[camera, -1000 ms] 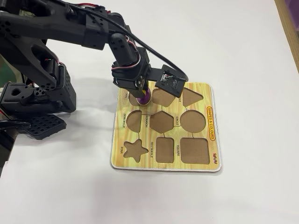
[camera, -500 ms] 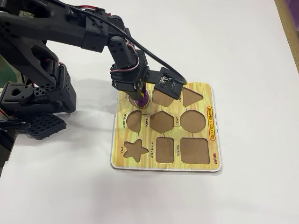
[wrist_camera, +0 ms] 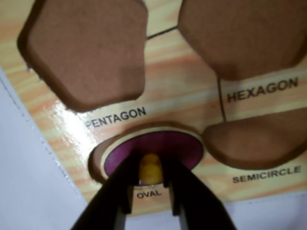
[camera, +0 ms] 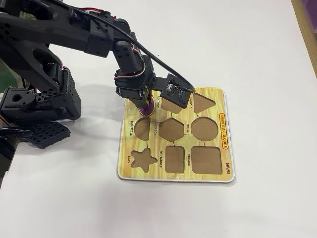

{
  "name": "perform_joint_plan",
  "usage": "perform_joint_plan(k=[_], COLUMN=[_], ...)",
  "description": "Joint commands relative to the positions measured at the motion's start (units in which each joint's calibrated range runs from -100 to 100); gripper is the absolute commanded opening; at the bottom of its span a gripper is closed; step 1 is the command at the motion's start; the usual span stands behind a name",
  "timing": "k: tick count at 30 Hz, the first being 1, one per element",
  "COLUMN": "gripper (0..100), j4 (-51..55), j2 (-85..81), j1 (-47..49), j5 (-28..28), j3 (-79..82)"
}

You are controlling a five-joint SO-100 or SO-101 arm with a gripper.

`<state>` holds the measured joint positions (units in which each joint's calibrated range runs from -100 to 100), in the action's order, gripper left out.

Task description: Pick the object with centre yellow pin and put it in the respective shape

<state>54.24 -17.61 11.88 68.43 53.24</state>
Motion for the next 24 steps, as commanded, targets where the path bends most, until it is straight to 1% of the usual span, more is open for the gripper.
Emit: perform_joint_plan(k=[1, 13, 19, 24], gripper=[1, 1, 1, 1], j4=[0.4, 0.5, 5.1, 4.3], j2=[-1.0, -1.0, -1.0, -1.0], j1=[-0.2, 0.6, 1.2, 3.0], j5=[-0.2, -0.2, -0.2, -0.1], j3=[-0.3, -0.2, -0.3, -0.3])
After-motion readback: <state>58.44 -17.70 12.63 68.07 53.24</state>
